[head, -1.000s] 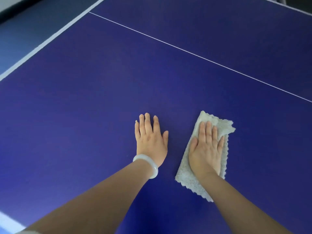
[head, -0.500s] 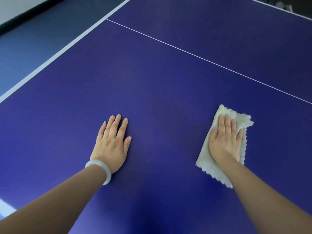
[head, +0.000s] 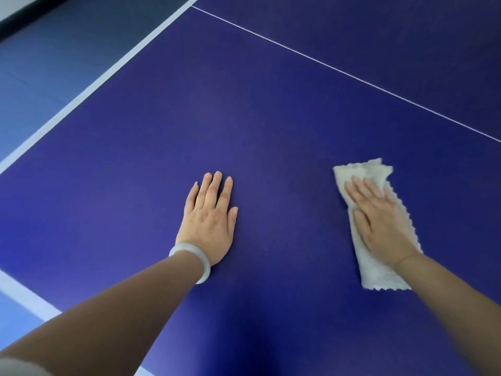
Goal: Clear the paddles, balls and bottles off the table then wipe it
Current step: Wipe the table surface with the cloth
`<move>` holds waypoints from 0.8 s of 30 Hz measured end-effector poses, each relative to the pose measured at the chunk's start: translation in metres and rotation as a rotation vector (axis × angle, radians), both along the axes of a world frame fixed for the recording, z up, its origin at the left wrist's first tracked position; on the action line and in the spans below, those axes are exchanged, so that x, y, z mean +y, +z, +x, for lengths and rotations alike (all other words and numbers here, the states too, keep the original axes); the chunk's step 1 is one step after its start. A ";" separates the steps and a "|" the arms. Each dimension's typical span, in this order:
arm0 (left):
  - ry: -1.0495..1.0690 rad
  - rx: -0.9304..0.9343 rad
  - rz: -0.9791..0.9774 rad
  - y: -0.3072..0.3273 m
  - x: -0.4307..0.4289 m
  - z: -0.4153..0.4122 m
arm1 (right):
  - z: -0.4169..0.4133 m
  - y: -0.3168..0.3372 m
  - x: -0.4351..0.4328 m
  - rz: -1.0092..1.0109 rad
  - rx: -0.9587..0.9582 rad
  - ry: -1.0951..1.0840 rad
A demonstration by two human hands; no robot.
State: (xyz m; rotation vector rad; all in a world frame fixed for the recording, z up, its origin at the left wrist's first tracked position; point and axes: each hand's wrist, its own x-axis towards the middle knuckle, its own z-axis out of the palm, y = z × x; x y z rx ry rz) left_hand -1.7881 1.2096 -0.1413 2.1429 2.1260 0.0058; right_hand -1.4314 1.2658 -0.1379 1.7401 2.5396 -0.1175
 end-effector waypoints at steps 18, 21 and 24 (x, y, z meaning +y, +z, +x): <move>0.006 -0.040 0.031 -0.003 0.001 0.000 | -0.076 -0.004 -0.135 -0.012 0.079 -0.705; 0.004 -0.020 0.047 -0.005 0.000 0.000 | -0.111 -0.006 -0.116 -0.026 0.079 -0.653; 0.001 -0.052 0.034 -0.003 0.000 -0.001 | -0.118 -0.012 -0.106 -0.007 0.104 -0.534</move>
